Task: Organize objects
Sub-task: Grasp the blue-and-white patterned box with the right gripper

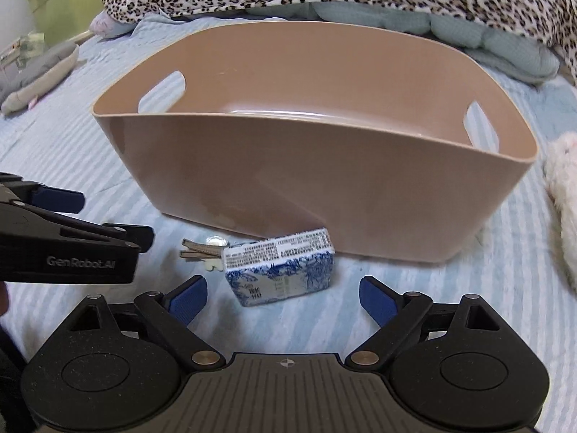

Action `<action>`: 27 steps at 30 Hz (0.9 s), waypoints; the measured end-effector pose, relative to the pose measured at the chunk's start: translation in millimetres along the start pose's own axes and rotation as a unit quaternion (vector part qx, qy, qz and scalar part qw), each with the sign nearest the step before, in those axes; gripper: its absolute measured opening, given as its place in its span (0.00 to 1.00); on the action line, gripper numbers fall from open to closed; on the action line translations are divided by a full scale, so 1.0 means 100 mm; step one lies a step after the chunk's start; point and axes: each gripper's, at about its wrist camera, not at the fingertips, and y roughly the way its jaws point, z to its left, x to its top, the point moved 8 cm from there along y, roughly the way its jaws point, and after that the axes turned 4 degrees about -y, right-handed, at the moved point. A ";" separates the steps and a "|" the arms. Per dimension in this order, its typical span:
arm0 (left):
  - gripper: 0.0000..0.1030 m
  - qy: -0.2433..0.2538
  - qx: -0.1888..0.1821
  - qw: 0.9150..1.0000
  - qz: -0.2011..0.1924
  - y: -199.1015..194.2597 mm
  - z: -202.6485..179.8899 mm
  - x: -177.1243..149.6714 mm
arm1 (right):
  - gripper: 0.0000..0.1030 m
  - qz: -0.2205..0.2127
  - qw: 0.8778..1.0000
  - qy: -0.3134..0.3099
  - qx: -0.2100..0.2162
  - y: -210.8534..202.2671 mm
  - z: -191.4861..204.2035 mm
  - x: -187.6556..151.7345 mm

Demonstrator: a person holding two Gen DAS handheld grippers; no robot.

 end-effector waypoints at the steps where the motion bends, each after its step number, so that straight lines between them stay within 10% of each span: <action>1: 0.78 0.000 0.000 1.000 0.003 0.02 0.01 -0.01 | 0.90 0.002 1.000 0.000 -0.006 0.02 0.00 0.01; 27: 0.79 -0.103 -0.081 0.991 0.035 0.24 -0.52 -0.01 | 0.89 -0.004 0.996 0.075 -0.054 0.09 -0.78 -0.19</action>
